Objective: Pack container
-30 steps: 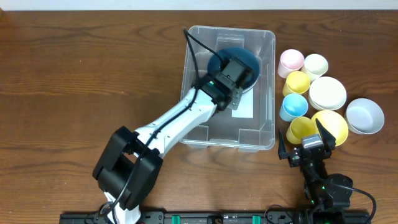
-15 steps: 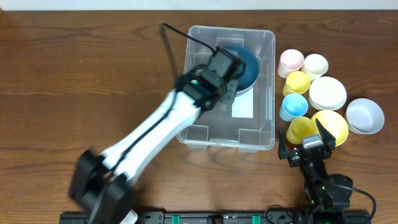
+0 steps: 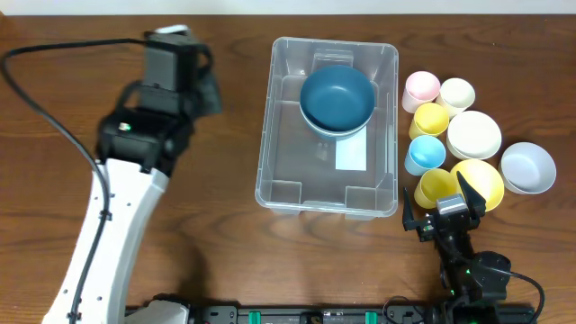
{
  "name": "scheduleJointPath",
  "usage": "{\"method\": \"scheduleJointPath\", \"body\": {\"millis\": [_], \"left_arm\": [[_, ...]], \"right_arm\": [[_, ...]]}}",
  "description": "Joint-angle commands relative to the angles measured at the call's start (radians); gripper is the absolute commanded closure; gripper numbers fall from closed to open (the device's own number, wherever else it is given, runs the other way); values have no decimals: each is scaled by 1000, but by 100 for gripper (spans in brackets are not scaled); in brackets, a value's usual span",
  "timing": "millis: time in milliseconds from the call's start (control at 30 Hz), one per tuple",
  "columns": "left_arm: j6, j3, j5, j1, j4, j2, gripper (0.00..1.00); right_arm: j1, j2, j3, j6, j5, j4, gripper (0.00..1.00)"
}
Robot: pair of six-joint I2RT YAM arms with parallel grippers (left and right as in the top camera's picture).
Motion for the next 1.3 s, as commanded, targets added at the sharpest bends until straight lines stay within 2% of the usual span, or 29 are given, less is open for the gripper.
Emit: {"method": "scheduleJointPath", "body": {"millis": [0, 33, 200, 233, 900, 1000, 1100, 1167, 1267], "left_arm": [[-29, 11, -23, 95, -15, 20, 52], [-29, 11, -23, 117, -21, 27, 40], [-29, 11, -24, 163, -43, 53, 0], [-29, 11, -24, 164, -45, 56, 2], [-29, 11, -24, 164, -50, 61, 2], [-29, 11, -24, 164, -50, 61, 2], [-29, 11, -24, 164, -50, 61, 2], [-29, 11, -24, 164, -50, 61, 2], [-29, 11, -24, 164, -50, 61, 2]], "right_arm": [[-8, -5, -2, 17, -10, -3, 1], [-8, -5, -2, 17, -10, -3, 1], [-8, -5, -2, 17, -10, -3, 1], [-8, -5, -2, 17, -10, -3, 1], [-7, -5, -2, 18, -26, 3, 1], [-7, -5, -2, 76, -108, 66, 1], [-7, -5, 42, 203, -141, 118, 1], [-8, -3, 113, 259, -141, 71, 1], [-8, 14, 280, 287, -105, -104, 1]]}}
